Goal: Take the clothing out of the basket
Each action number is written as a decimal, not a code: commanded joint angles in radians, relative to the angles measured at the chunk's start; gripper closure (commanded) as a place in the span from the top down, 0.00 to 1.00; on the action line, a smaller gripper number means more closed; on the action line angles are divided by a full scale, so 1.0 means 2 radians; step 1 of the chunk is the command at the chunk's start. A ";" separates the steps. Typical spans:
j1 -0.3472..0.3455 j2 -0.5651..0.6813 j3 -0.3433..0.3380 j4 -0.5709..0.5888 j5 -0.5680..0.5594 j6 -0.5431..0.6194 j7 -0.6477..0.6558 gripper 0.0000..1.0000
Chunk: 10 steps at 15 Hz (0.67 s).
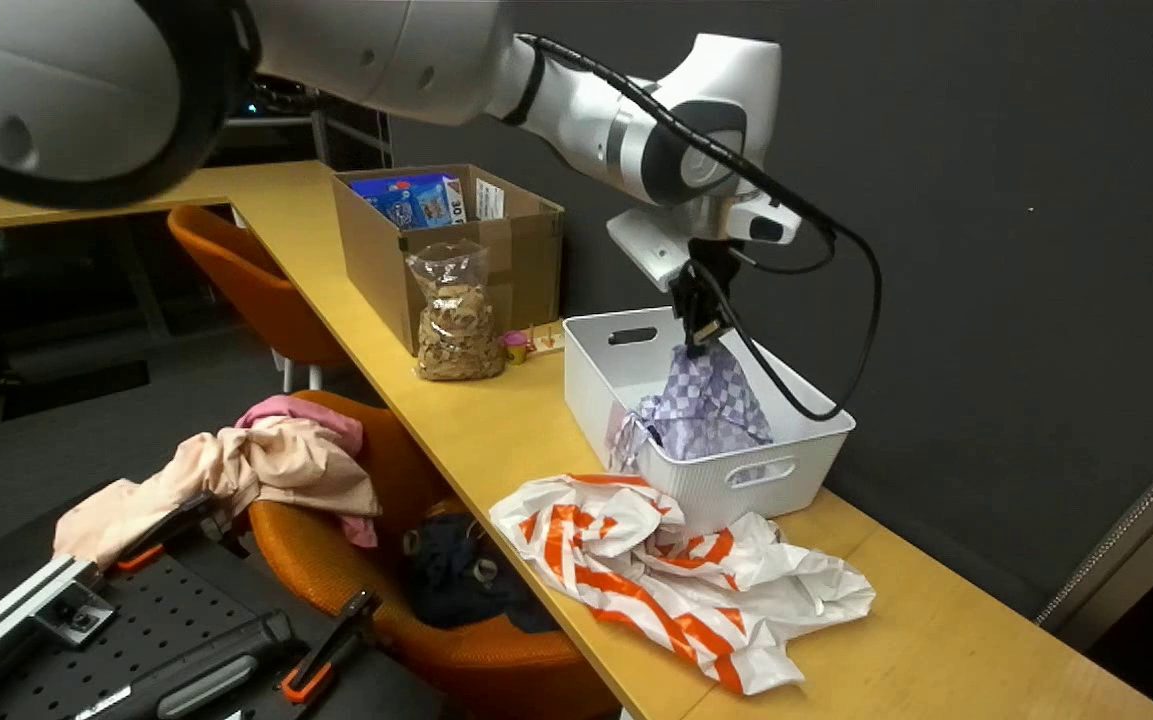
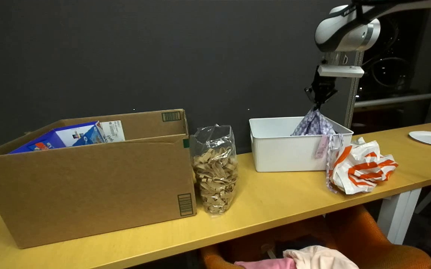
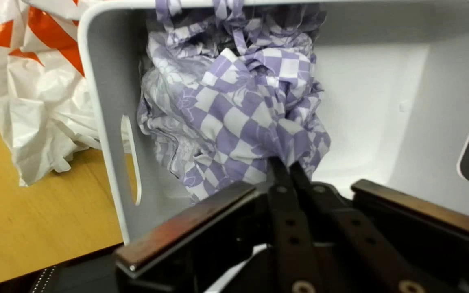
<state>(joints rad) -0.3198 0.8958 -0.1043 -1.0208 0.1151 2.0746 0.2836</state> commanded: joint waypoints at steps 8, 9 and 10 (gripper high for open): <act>0.135 -0.229 -0.010 -0.292 -0.097 -0.040 0.015 0.01; 0.151 -0.246 -0.008 -0.321 -0.116 -0.033 0.019 0.01; 0.165 -0.264 -0.005 -0.346 -0.131 -0.031 0.024 0.01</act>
<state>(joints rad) -0.0710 0.5095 -0.1075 -1.5217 -0.0645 2.0065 0.3050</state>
